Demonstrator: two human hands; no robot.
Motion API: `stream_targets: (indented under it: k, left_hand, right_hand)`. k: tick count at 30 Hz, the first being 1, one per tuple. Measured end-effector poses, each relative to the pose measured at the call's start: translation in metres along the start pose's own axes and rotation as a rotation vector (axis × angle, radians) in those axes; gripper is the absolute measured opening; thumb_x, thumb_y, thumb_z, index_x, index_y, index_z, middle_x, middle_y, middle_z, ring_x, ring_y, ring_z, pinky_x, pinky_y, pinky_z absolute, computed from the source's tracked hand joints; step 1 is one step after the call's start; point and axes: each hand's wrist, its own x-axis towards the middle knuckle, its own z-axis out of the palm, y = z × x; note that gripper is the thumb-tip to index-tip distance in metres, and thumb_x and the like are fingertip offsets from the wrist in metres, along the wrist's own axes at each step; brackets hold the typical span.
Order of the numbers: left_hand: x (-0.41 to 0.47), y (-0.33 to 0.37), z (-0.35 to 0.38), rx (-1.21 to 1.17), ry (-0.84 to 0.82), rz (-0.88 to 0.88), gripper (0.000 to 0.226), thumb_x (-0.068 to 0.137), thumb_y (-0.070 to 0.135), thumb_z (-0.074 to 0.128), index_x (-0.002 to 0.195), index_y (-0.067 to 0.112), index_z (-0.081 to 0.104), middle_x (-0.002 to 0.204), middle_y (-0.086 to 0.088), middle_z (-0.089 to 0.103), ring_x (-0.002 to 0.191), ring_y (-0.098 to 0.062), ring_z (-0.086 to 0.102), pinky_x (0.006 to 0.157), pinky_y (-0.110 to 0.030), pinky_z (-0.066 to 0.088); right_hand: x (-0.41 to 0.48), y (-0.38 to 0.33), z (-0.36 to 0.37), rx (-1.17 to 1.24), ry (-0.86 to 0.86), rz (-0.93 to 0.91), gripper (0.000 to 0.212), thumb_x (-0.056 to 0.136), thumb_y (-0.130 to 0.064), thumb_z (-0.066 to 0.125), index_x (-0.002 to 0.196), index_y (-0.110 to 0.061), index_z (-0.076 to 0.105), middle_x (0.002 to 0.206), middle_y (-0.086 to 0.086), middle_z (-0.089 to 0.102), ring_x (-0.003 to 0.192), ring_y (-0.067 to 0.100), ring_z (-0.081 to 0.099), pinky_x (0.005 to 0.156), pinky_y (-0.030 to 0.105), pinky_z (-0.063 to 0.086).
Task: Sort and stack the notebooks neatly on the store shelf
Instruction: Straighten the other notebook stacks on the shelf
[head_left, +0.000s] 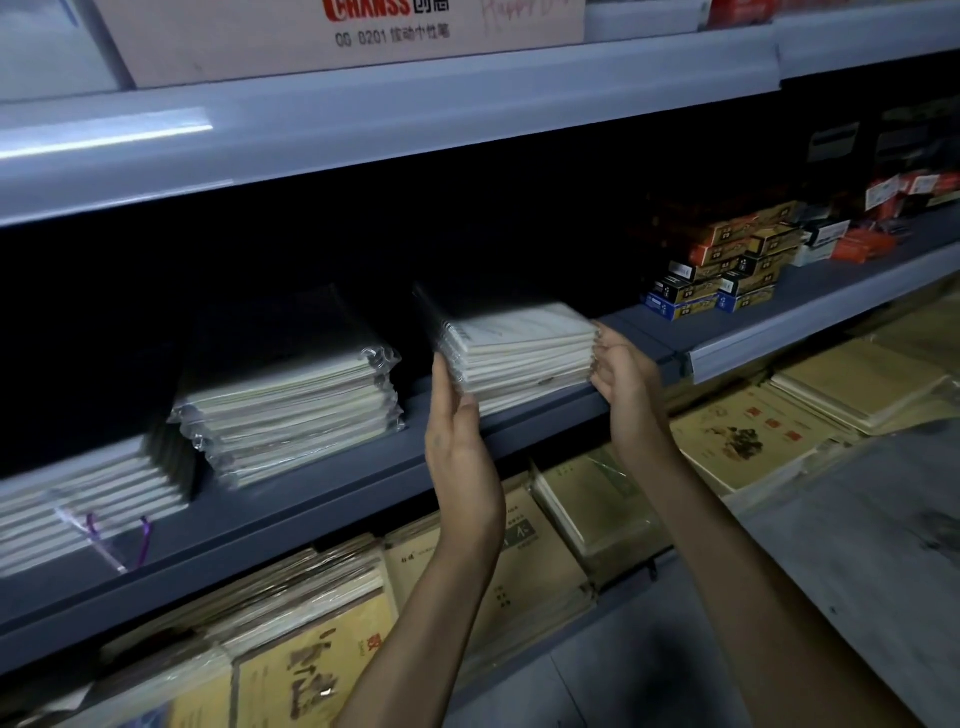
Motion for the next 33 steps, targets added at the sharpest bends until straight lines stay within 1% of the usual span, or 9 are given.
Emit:
stream_targets:
  k: [5,7,9,11,13,17,22,27,33]
  left_hand:
    - [-0.003,-0.002,0.005,0.110,-0.018,0.049,0.058,0.111,0.023,0.043,0.165,0.033,0.026,0.133,0.056,0.036,0.116,0.038,0.036,0.116,-0.015,0.030]
    - [-0.005,0.000,0.006,0.142,-0.014,0.063,0.059,0.112,0.015,0.044,0.166,0.029,0.025,0.144,0.047,0.039,0.116,0.037,0.037,0.117,-0.014,0.033]
    - [-0.008,0.002,0.006,0.185,-0.005,0.091,0.063,0.111,0.013,0.046,0.167,0.027,0.022,0.164,0.024,0.032,0.125,0.032,0.036,0.120,-0.016,0.032]
    - [-0.009,0.001,0.007,0.215,-0.001,0.112,0.068,0.110,0.016,0.049,0.168,0.030,0.016,0.170,0.016,0.025,0.145,0.015,0.032,0.127,-0.030,0.027]
    - [-0.011,0.000,0.010,0.255,0.003,0.138,0.074,0.108,0.023,0.051,0.168,0.034,0.010,0.173,0.014,0.019,0.157,0.000,0.020,0.131,-0.041,0.022]
    - [-0.006,-0.003,0.013,0.400,0.054,0.216,0.080,0.100,0.035,0.050,0.168,0.034,0.008,0.174,0.018,0.007,0.160,0.001,0.002,0.132,-0.046,0.014]
    - [0.001,-0.004,0.013,0.344,0.002,0.242,0.082,0.100,0.027,0.054,0.169,0.029,0.009,0.174,0.015,0.014,0.158,0.001,0.014,0.131,-0.042,0.022]
    - [0.001,-0.012,0.016,0.339,0.057,0.267,0.080,0.098,0.026,0.052,0.168,0.025,0.015,0.173,0.011,0.021,0.158,-0.002,0.021,0.129,-0.042,0.027]
    - [0.001,-0.016,0.018,0.391,0.082,0.325,0.074,0.103,0.033,0.049,0.168,0.022,0.016,0.174,0.008,0.022,0.158,-0.005,0.022,0.128,-0.038,0.028]
  right_hand:
    - [-0.006,-0.002,-0.001,-0.055,-0.057,-0.029,0.038,0.084,-0.030,0.046,0.118,-0.038,0.062,0.111,-0.026,0.070,0.113,-0.003,0.062,0.111,0.033,0.044]
    - [-0.007,-0.006,-0.002,-0.047,-0.075,-0.008,0.046,0.084,-0.031,0.045,0.127,-0.034,0.059,0.113,-0.023,0.068,0.109,-0.002,0.062,0.108,0.032,0.044]
    - [-0.007,-0.010,-0.004,-0.003,-0.069,-0.008,0.058,0.084,-0.031,0.045,0.141,-0.023,0.055,0.116,-0.015,0.065,0.107,0.001,0.062,0.105,0.029,0.046]
    - [-0.008,-0.010,-0.006,0.057,-0.049,-0.006,0.062,0.085,-0.027,0.048,0.146,-0.016,0.052,0.116,-0.009,0.065,0.103,-0.002,0.063,0.097,0.021,0.049]
    - [-0.011,-0.009,-0.007,0.062,-0.060,-0.030,0.056,0.090,-0.013,0.052,0.146,-0.014,0.052,0.129,-0.001,0.063,0.107,-0.009,0.063,0.095,0.017,0.050]
    - [-0.018,-0.003,-0.001,0.059,-0.045,-0.078,0.065,0.086,0.006,0.053,0.149,-0.008,0.049,0.138,0.004,0.057,0.115,-0.014,0.056,0.101,0.009,0.044]
    - [-0.018,-0.002,0.005,0.065,0.005,-0.080,0.068,0.087,0.024,0.042,0.147,-0.006,0.051,0.139,0.004,0.055,0.122,0.000,0.057,0.106,0.013,0.043]
    - [-0.020,-0.004,0.011,0.122,0.016,-0.063,0.067,0.082,0.017,0.048,0.146,-0.002,0.050,0.129,0.001,0.062,0.105,-0.014,0.064,0.087,0.010,0.051]
    - [-0.020,-0.001,0.012,0.067,0.018,-0.076,0.072,0.073,0.003,0.046,0.145,-0.001,0.050,0.130,0.002,0.066,0.118,0.000,0.065,0.097,0.021,0.053]
